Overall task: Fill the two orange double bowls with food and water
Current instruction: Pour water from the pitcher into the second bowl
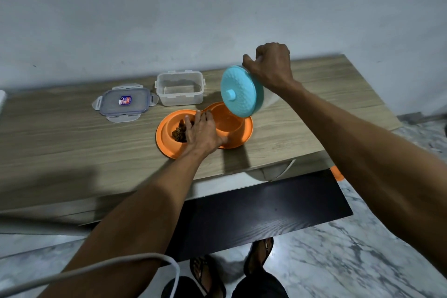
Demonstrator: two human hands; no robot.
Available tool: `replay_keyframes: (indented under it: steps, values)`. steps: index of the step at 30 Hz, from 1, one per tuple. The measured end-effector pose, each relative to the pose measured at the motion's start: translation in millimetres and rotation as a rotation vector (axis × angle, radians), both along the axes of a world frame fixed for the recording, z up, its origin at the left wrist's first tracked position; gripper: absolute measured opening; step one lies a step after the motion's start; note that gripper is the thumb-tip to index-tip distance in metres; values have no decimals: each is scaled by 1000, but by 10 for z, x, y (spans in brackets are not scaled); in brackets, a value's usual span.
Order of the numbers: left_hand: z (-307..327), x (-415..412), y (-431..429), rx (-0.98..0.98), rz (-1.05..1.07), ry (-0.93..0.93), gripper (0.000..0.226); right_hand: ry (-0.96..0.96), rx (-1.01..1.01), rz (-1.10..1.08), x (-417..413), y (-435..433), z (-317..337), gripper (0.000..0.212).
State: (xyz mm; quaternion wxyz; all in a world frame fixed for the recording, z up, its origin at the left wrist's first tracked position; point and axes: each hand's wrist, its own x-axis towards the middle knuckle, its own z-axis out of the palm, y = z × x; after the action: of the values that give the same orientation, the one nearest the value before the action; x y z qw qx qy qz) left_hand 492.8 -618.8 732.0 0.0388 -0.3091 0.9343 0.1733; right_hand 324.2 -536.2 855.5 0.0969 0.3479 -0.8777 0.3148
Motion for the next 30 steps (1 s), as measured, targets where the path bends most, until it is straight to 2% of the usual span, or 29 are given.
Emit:
replay_keyframes:
  steps: [13,30]
  values:
    - [42,23,18,-9,-18,-39,97,160,114,36,180,-50,5,40]
    - [17,19,14,-3,-12,-40,97,248,169,74,248,-99,76,39]
